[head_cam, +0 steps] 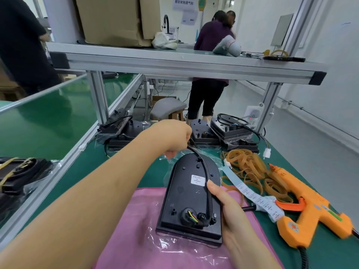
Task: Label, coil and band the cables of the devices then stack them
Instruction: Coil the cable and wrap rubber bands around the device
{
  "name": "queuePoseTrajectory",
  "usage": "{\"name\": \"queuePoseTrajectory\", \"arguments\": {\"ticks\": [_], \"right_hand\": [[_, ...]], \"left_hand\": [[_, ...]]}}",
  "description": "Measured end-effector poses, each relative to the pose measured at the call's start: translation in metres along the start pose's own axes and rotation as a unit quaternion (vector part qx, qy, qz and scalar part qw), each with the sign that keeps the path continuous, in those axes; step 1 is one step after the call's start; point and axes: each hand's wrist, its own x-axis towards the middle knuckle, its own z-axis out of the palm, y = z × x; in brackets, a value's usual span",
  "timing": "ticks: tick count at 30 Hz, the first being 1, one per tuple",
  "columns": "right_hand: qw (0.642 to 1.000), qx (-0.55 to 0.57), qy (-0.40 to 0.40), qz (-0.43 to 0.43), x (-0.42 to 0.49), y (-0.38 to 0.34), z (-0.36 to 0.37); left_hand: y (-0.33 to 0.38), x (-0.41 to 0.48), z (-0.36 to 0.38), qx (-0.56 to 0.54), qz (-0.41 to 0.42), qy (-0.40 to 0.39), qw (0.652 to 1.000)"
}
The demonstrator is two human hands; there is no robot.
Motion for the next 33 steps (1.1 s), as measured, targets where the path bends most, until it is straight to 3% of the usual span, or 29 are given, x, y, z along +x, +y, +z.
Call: {"name": "queuePoseTrajectory", "arguments": {"ticks": [5, 12, 17, 24, 29, 33], "right_hand": [[1.000, 0.026, 0.005, -0.009, 0.004, -0.005, 0.006], [0.999, 0.040, 0.001, -0.012, 0.014, -0.012, 0.012], [0.999, 0.029, 0.021, -0.001, 0.022, -0.011, 0.011], [1.000, 0.002, 0.022, 0.021, 0.028, -0.010, 0.010], [1.000, -0.001, 0.009, 0.024, 0.028, -0.007, 0.010], [1.000, 0.002, 0.006, 0.025, 0.028, -0.005, 0.010]], "left_hand": [[-0.004, -0.009, 0.003, -0.152, -0.039, -0.080, 0.984], [-0.012, -0.017, 0.017, -0.276, -0.058, -0.076, 0.957], [-0.016, -0.025, 0.031, -0.218, -0.053, 0.008, 0.974], [-0.018, -0.032, 0.057, -0.245, -0.067, 0.067, 0.965], [-0.018, -0.037, 0.086, -0.280, -0.049, 0.194, 0.939], [-0.016, -0.041, 0.105, -0.359, -0.082, 0.257, 0.893]]}}
